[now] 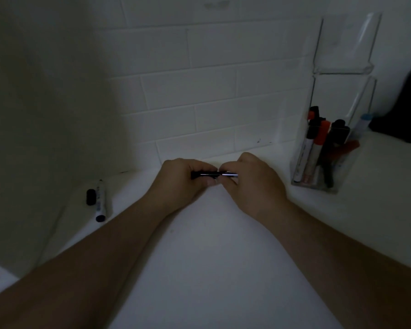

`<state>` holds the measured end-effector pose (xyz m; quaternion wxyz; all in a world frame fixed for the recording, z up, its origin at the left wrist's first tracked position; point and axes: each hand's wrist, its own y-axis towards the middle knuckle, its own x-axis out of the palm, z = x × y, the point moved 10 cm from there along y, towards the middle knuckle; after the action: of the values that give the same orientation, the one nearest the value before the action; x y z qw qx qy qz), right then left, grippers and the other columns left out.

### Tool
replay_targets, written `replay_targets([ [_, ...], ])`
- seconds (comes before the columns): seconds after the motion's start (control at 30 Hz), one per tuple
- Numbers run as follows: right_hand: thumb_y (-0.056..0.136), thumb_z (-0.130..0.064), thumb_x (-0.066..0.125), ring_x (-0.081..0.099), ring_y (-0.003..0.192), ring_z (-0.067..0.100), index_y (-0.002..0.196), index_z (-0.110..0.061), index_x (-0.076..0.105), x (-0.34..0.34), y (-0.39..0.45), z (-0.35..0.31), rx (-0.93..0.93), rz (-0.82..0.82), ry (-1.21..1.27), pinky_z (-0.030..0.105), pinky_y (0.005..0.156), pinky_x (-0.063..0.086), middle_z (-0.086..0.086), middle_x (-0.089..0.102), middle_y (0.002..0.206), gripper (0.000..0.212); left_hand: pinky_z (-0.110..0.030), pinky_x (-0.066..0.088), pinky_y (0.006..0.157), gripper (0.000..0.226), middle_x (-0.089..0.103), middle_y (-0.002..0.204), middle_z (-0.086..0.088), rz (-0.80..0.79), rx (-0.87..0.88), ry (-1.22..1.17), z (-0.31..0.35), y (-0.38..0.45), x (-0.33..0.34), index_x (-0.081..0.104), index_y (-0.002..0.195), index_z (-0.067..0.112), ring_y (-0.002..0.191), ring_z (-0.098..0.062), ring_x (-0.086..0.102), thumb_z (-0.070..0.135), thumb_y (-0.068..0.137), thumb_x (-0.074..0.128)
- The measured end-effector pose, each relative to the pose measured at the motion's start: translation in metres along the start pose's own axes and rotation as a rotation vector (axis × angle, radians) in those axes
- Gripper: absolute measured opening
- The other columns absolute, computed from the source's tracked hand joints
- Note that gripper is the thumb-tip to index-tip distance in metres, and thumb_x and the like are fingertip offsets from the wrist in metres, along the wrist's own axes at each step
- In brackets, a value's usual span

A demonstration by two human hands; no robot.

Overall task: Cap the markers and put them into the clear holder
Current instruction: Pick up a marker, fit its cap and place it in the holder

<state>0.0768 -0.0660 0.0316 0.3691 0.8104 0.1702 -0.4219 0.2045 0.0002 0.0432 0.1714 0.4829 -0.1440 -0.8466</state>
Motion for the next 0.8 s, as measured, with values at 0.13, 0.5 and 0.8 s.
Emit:
replay_targets([
  [0.13, 0.097, -0.044, 0.055, 0.050, 0.076, 0.015, 0.103, -0.038, 0.069, -0.001, 0.000, 0.000, 0.003, -0.006, -0.010, 0.033, 0.064, 0.046, -0.007, 0.045, 0.090, 0.016, 0.006, 0.031, 0.085, 0.030, 0.071, 0.115, 0.015, -0.034, -0.062, 0.002, -0.010, 0.000, 0.000, 0.072, 0.119, 0.028, 0.104, 0.009, 0.057, 0.016, 0.092, 0.068],
  [0.5, 0.098, -0.044, 0.055, 0.051, 0.075, 0.014, 0.103, -0.038, 0.070, -0.007, -0.001, -0.004, -0.006, 0.017, -0.069, 0.031, 0.059, 0.034, -0.008, 0.045, 0.088, 0.016, -0.001, 0.037, 0.071, 0.017, 0.073, 0.084, 0.012, 0.064, -0.087, 0.029, -0.006, 0.002, -0.002, 0.075, 0.093, 0.028, 0.080, -0.002, 0.063, 0.013, 0.084, 0.074],
  [0.8, 0.099, -0.060, 0.039, 0.050, 0.107, 0.023, 0.119, -0.051, 0.061, -0.006, -0.006, -0.003, 0.067, -0.033, -0.094, 0.042, 0.090, 0.036, -0.015, 0.066, 0.107, 0.031, -0.002, 0.040, 0.080, 0.017, 0.074, 0.097, 0.013, 0.098, 0.038, 0.014, 0.016, -0.005, -0.003, 0.074, 0.104, 0.028, 0.089, 0.001, 0.064, 0.023, 0.088, 0.074],
])
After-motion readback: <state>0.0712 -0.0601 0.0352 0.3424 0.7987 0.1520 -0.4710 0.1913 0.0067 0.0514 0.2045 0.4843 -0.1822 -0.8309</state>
